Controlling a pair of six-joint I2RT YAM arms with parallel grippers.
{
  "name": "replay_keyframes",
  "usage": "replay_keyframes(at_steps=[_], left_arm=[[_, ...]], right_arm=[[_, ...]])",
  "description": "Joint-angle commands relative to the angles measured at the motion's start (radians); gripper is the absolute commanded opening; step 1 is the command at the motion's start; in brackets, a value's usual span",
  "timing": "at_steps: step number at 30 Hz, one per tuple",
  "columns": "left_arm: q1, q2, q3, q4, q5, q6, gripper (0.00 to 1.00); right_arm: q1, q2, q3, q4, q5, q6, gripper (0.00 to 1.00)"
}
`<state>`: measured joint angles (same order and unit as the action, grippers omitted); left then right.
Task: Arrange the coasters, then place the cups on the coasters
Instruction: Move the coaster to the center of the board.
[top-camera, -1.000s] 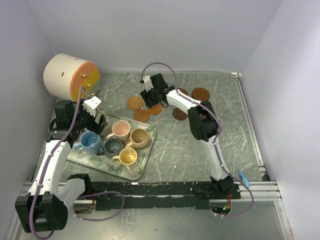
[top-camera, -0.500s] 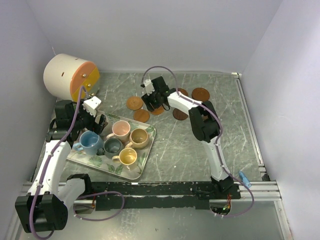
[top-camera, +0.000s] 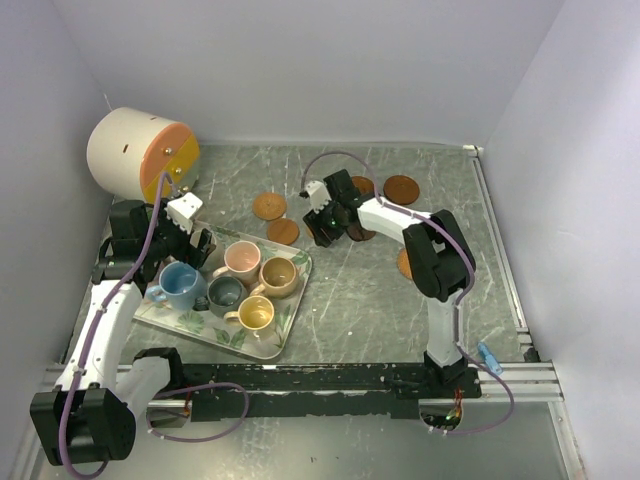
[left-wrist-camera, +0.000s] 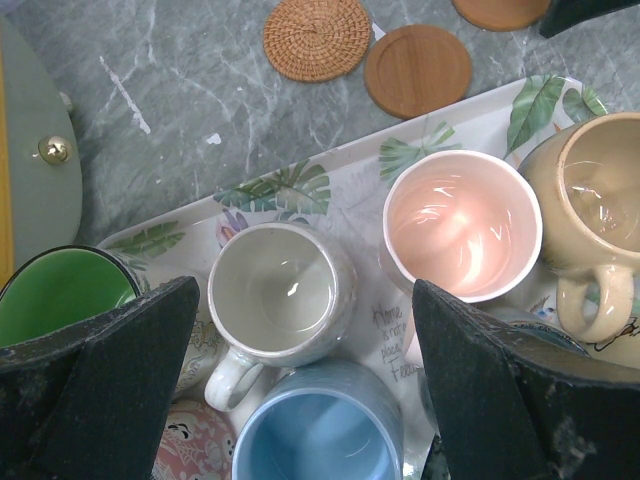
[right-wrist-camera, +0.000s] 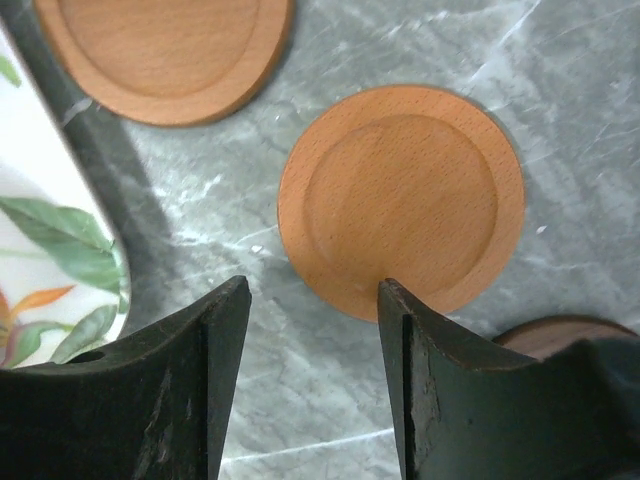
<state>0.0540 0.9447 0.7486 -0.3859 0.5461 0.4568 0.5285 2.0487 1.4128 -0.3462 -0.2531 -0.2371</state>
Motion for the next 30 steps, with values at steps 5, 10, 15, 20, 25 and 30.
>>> replay_keyframes(at_steps=[5,10,15,20,25,30], left_arm=[[-0.008,-0.004,-0.002,0.015,0.022,0.018,1.00],[-0.007,-0.007,0.000,0.013,0.021,0.017,1.00],[-0.008,-0.002,0.000,0.017,0.020,0.017,0.99],[-0.007,0.009,0.004,0.016,0.020,0.018,1.00],[-0.007,0.029,0.012,0.019,0.015,0.017,1.00],[-0.008,0.053,0.031,0.016,-0.004,0.029,1.00]], right_arm=[[-0.005,-0.015,0.001,-0.100,-0.037,-0.037,0.47],[-0.005,-0.023,-0.040,-0.136,-0.029,-0.065,0.44],[-0.007,-0.096,-0.132,-0.203,-0.026,-0.123,0.40],[-0.006,-0.190,-0.234,-0.317,-0.028,-0.234,0.36],[-0.008,-0.291,-0.339,-0.445,-0.008,-0.394,0.35],[-0.009,-0.348,-0.383,-0.568,-0.010,-0.510,0.35]])
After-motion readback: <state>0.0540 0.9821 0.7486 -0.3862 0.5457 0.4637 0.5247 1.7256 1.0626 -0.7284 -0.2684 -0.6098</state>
